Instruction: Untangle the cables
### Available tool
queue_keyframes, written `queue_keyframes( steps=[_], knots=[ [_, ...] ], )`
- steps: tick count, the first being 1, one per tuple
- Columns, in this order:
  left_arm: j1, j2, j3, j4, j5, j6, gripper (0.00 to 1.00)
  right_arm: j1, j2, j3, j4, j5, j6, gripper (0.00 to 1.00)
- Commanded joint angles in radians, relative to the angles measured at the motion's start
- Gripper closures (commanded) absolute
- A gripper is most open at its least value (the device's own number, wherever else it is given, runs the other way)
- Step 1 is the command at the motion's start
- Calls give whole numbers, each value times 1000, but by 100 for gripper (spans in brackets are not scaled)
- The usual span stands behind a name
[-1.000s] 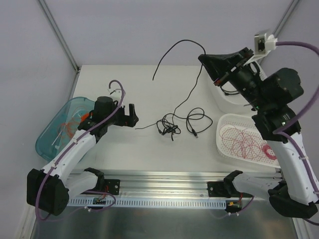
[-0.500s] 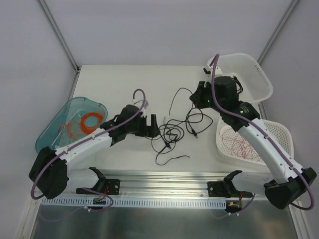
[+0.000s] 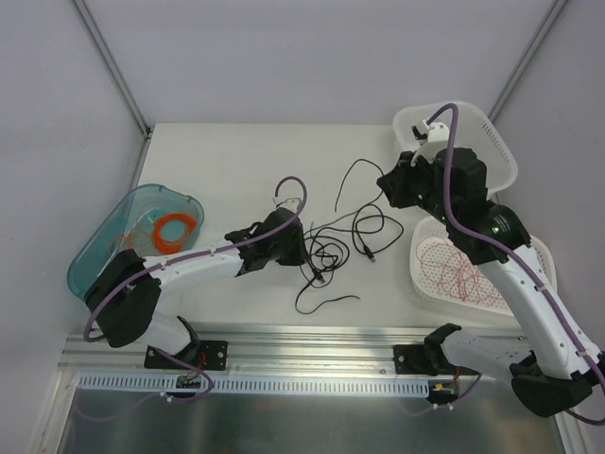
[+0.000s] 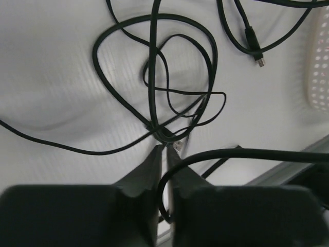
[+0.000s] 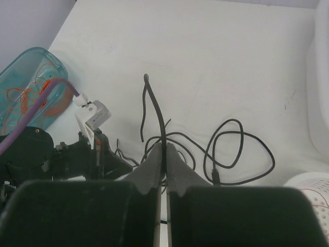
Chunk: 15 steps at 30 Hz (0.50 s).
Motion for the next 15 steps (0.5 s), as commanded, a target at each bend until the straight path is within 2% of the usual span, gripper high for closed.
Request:
queue_keyframes(
  steps=[1,4,7,11,15],
  knots=[
    [4,-71,17,0,-123,9,100,-6,-90,39,-33,57,-61,98],
    [4,-129,61,-60,-173,87,100,-7,-112,3,-56,61,-81,97],
    [5,-178,167,-129,-211,199,100,-7,-124,-59,-79,55,-90,98],
    [5,-235,378,-229,-221,308,100,-7,-132,-157,-81,30,-78,98],
    [5,-255,596,-304,-212,385,100,-6,-126,-243,-49,-72,-81,98]
  ],
)
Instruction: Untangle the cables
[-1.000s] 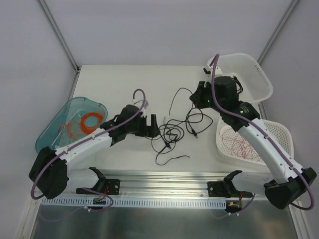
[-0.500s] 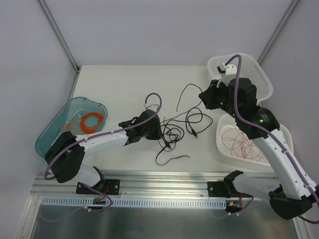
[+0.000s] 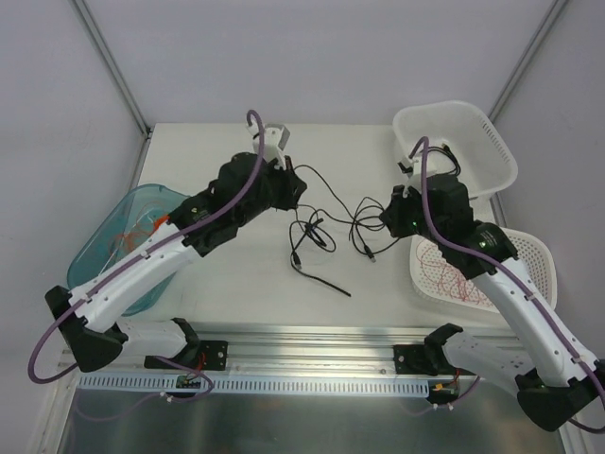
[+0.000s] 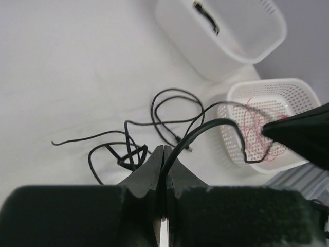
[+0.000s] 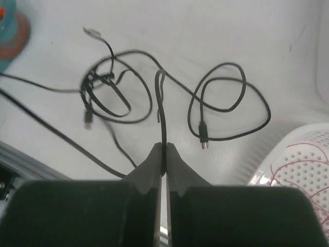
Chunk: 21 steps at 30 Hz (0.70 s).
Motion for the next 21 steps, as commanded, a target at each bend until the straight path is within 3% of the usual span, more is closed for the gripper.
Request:
queue_keyframes(
  steps=[1,8,9,12,14,17,21],
  knots=[
    [5,-52,205,-74,-28,135,100,-3,11,-42,22,-94,-20,98],
    [5,-35,470,-65,91,161,98,2,77,-65,51,-159,-19,98],
    [5,-27,469,-53,121,184,97,3,81,-66,59,-178,-14,98],
    [48,30,435,-88,-32,219,100,6,89,-80,94,-195,10,98],
    [126,54,403,-132,32,164,100,6,89,-83,118,-212,16,98],
    [148,88,369,-186,46,103,100,9,83,-94,153,-244,18,97],
    [149,113,391,-195,182,0,100,28,83,-140,267,-390,10,95]
  ],
)
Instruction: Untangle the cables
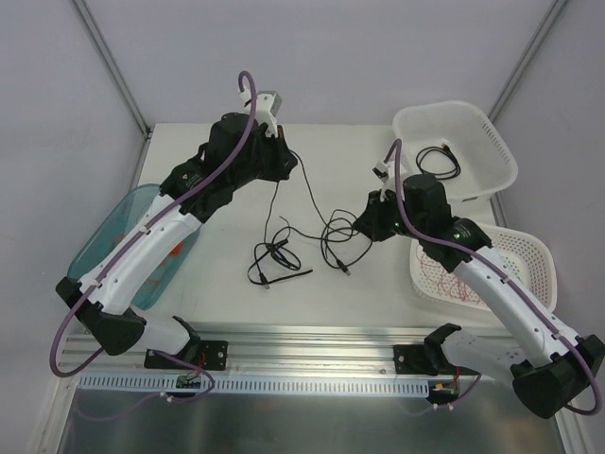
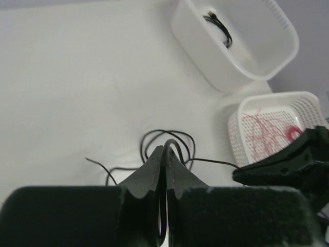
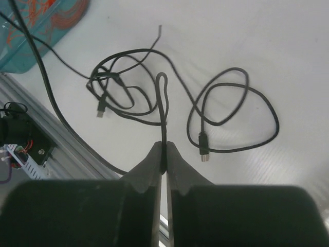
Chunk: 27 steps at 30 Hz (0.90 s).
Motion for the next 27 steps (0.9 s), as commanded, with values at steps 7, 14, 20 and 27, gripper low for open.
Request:
queue_keyframes(
  steps=[7,14,20,27],
  knots=[
    [-32,-1,338,11,230,-149,100,54,82,-63,258,-214,57,92],
    [-29,49,608,19,250,-89,100,57,135,-83,250,-116,79,91],
    [54,15,275,17,27,-92,100,57,118,-84,211,-123,59,89],
    [37,-10,30,26,104,-202,100,72,80,-67,151,-167,-30,39]
  ],
)
